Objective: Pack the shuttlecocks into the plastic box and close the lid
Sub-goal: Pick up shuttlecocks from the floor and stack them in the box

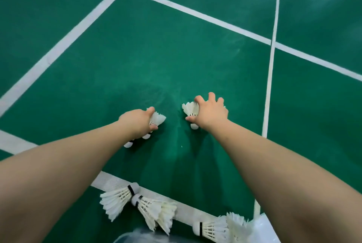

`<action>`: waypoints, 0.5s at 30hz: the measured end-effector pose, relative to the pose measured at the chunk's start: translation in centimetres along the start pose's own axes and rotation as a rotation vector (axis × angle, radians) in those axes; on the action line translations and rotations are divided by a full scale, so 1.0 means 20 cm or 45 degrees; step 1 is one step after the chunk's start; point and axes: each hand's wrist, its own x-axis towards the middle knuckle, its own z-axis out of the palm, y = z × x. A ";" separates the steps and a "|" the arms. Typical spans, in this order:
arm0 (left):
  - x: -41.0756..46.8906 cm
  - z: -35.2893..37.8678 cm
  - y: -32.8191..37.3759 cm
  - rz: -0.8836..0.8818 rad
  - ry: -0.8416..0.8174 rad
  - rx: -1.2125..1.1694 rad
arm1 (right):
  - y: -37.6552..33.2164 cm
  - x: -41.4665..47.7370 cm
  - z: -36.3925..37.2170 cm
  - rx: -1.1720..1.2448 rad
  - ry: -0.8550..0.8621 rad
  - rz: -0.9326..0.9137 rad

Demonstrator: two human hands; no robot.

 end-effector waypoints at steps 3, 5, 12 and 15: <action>-0.01 0.01 0.01 0.055 0.044 0.049 | 0.00 0.04 0.00 -0.207 0.071 -0.008; -0.02 0.02 0.02 0.095 0.064 0.106 | 0.03 0.05 0.01 -0.248 0.021 0.008; -0.08 0.07 0.11 0.169 0.161 0.170 | 0.11 0.01 0.03 0.310 -0.258 -0.062; -0.13 0.07 0.16 0.185 0.236 0.164 | 0.10 -0.11 0.05 0.363 -0.251 -0.162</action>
